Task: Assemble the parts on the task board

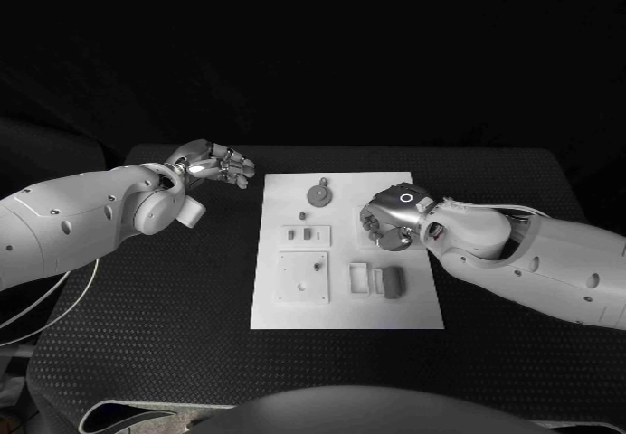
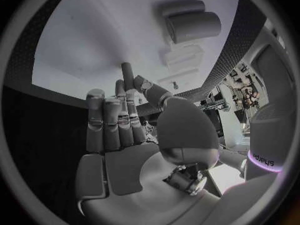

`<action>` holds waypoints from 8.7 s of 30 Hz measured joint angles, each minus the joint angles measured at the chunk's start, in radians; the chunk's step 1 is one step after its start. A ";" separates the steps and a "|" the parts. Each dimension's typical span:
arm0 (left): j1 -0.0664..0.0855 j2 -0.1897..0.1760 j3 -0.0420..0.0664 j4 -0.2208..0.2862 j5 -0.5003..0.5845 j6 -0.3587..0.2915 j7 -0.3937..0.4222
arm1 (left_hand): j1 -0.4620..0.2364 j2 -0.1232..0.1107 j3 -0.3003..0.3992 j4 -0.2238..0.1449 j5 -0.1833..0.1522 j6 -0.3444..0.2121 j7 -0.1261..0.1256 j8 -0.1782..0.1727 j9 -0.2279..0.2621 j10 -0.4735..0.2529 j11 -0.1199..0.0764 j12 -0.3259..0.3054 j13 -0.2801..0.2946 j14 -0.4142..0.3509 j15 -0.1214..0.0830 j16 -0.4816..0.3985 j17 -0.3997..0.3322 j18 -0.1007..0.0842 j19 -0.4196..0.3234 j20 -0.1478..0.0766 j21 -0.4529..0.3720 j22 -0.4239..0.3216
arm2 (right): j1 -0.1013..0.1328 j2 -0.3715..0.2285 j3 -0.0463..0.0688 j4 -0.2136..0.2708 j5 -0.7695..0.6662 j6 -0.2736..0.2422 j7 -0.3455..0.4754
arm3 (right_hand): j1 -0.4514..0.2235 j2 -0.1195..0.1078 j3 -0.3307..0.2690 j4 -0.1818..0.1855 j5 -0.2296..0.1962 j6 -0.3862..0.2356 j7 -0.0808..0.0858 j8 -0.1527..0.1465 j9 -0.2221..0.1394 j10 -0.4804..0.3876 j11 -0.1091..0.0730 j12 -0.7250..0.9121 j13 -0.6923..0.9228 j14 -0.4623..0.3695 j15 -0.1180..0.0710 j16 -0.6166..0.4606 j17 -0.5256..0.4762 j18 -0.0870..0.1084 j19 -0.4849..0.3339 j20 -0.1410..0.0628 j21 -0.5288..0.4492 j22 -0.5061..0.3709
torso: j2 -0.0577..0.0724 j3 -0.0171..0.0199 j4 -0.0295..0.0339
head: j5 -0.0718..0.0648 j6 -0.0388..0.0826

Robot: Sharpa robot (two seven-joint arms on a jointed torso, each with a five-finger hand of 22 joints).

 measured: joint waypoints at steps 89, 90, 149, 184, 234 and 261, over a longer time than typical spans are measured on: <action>0.000 0.011 0.000 -0.007 0.004 0.004 -0.002 | -0.003 0.003 0.000 0.000 0.000 0.000 0.000 0.000 -0.002 0.000 0.000 0.000 -0.006 0.000 0.000 -0.008 0.007 0.000 0.000 0.000 0.000 -0.003 | -0.077 0.243 -0.027 0.026 -0.003 0.023 0.053 | 0.000 0.000 0.007 0.004 0.000 0.013 -0.008 -0.001 0.008 0.011 -0.001 0.005 0.000 0.015 -0.004 -0.011 -0.002 -0.014 0.009 -0.002 0.005 0.000 | 0.000 -0.0017 0.0009 | 0.093 -0.021; 0.000 0.010 0.000 -0.007 0.004 0.004 -0.002 | -0.003 0.003 0.000 0.000 0.000 0.000 0.000 0.000 -0.003 0.000 0.000 0.000 -0.006 0.000 0.000 -0.008 0.008 0.000 0.000 0.000 0.000 -0.003 | -0.077 0.243 -0.027 0.026 -0.003 0.023 0.054 | 0.000 0.000 0.007 0.004 0.000 0.013 -0.008 -0.001 0.008 0.011 -0.001 0.005 0.000 0.015 -0.004 -0.011 -0.002 -0.014 0.009 -0.002 0.005 0.000 | 0.000 -0.0019 0.0007 | 0.093 -0.021; 0.000 0.008 0.000 -0.007 0.005 0.007 -0.005 | -0.007 0.007 0.000 0.000 0.000 0.000 0.000 0.004 -0.004 0.000 0.000 0.000 -0.010 0.000 0.000 -0.012 0.012 0.000 0.000 0.000 0.000 -0.005 | -0.079 0.219 -0.029 0.045 -0.018 0.048 0.052 | 0.000 0.000 0.007 0.004 0.000 0.011 -0.006 0.002 0.013 0.015 -0.004 0.006 0.001 0.020 -0.006 -0.011 -0.002 -0.014 0.008 -0.005 0.011 0.000 | 0.000 -0.0012 -0.0002 | 0.095 -0.021; 0.000 0.007 0.000 -0.008 0.007 0.007 -0.007 | -0.007 0.007 0.000 0.000 0.000 0.000 0.000 0.004 -0.005 0.000 0.000 0.000 -0.011 0.003 0.004 -0.015 0.015 0.000 0.000 0.000 0.000 -0.006 | -0.077 0.249 -0.029 0.019 0.019 0.064 0.054 | 0.003 -0.069 -0.006 0.028 0.000 -0.118 0.044 -0.076 -0.013 -0.056 0.030 -0.059 0.015 -0.007 0.032 -0.015 0.008 -0.015 -0.004 0.000 -0.003 0.000 | 0.000 -0.0012 -0.0008 | 0.091 -0.021; 0.000 0.016 0.000 -0.050 0.009 0.008 -0.010 | -0.011 0.003 -0.005 0.000 0.000 0.000 0.000 0.008 -0.006 0.000 0.000 0.000 -0.015 0.007 0.000 -0.019 0.023 0.000 0.002 -0.002 0.000 -0.007 | 0.044 -0.130 0.083 0.133 0.515 0.100 -0.013 | -0.164 -0.103 -0.108 0.174 0.000 -0.083 0.003 -0.044 -0.006 0.096 -0.034 0.271 0.274 0.027 -0.028 -0.001 0.013 -0.012 0.021 -0.019 -0.001 0.000 | -0.003 0.0015 -0.0055 | 0.034 -0.006; -0.014 0.028 -0.001 -0.064 0.013 0.019 -0.012 | -0.033 0.014 -0.010 0.004 0.000 0.000 0.000 0.008 -0.008 0.000 0.000 0.000 -0.019 0.007 0.000 -0.023 0.030 -0.002 0.004 -0.004 0.000 -0.007 | 0.043 -0.207 -0.030 0.173 0.657 0.354 -0.259 | -0.389 -0.127 -0.084 0.313 0.000 -0.029 -0.034 -0.005 0.134 -0.019 -0.083 0.775 0.679 0.083 -0.058 0.156 0.259 0.003 0.048 -0.052 0.052 0.000 | -0.007 0.0008 -0.0064 | -0.007 -0.004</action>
